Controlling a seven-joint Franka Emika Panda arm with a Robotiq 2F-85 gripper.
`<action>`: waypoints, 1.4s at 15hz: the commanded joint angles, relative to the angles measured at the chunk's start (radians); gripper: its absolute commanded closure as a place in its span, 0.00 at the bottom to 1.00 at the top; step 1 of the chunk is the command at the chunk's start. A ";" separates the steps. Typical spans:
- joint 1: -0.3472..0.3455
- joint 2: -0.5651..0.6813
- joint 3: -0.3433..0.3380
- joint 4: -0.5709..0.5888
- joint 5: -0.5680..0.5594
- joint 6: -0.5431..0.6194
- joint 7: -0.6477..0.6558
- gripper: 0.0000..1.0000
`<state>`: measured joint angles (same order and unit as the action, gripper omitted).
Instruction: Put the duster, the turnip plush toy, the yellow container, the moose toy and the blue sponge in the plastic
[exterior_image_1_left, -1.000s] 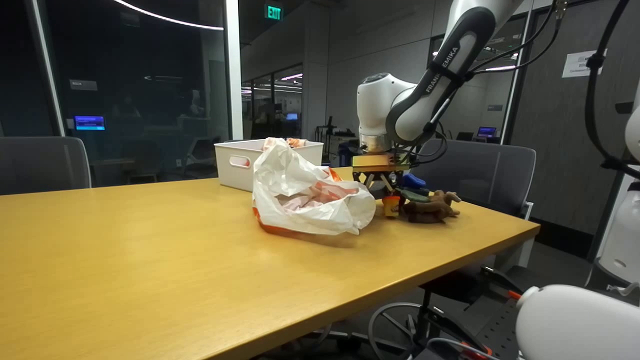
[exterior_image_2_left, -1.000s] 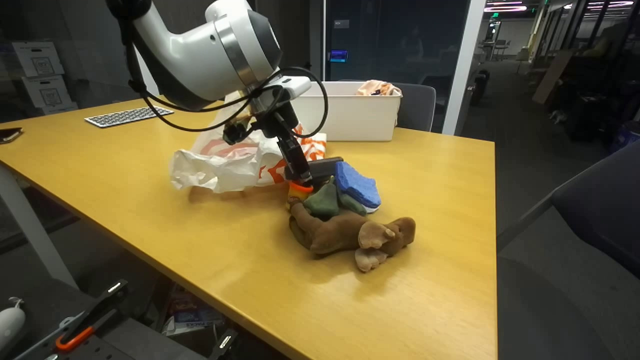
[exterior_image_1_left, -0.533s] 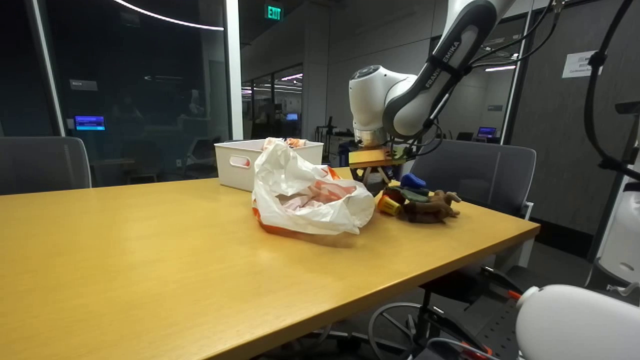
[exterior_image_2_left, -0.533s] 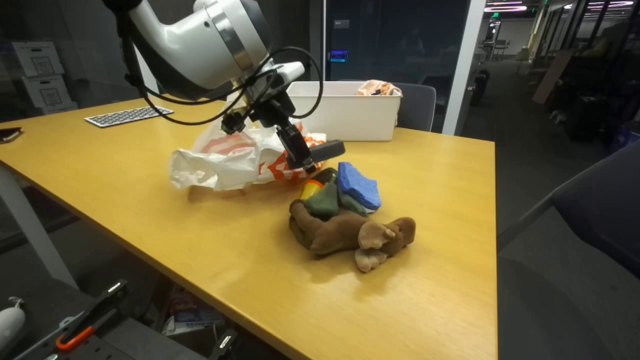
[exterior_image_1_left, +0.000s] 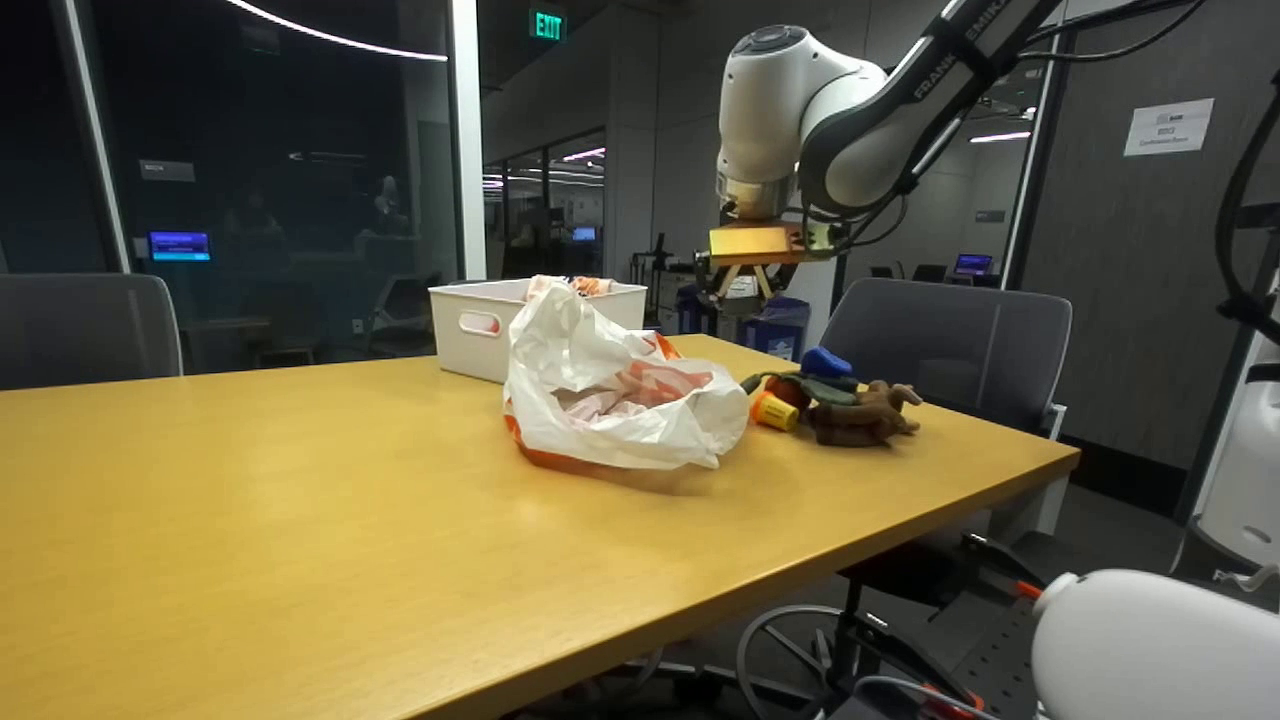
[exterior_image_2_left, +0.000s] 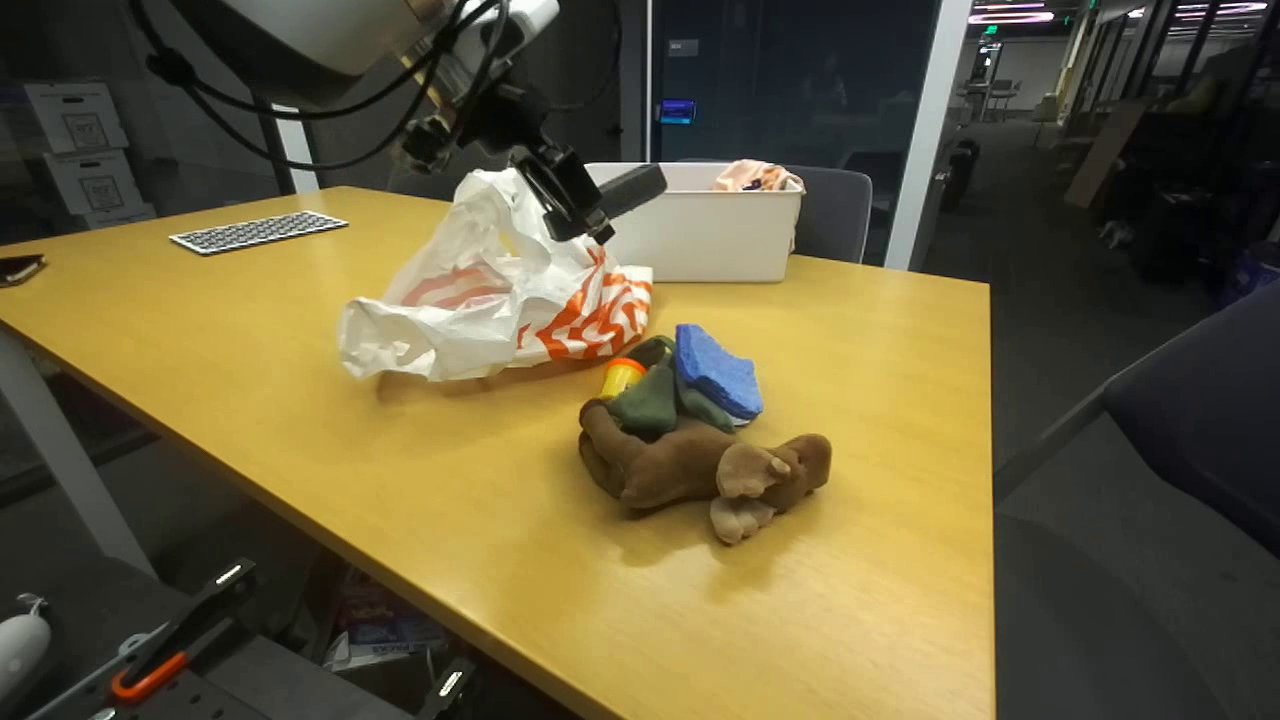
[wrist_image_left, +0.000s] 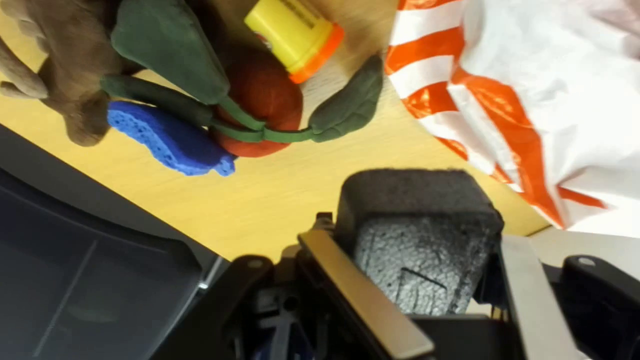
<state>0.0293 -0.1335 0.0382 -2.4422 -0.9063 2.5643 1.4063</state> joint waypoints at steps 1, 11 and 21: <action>0.027 -0.080 0.022 -0.075 0.075 0.130 -0.144 0.69; 0.202 0.134 0.018 -0.072 0.321 0.438 -0.601 0.69; 0.132 0.266 0.188 -0.001 0.639 0.260 -1.307 0.00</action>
<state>0.1559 0.1889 0.2436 -2.4679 -0.3179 2.9200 0.2780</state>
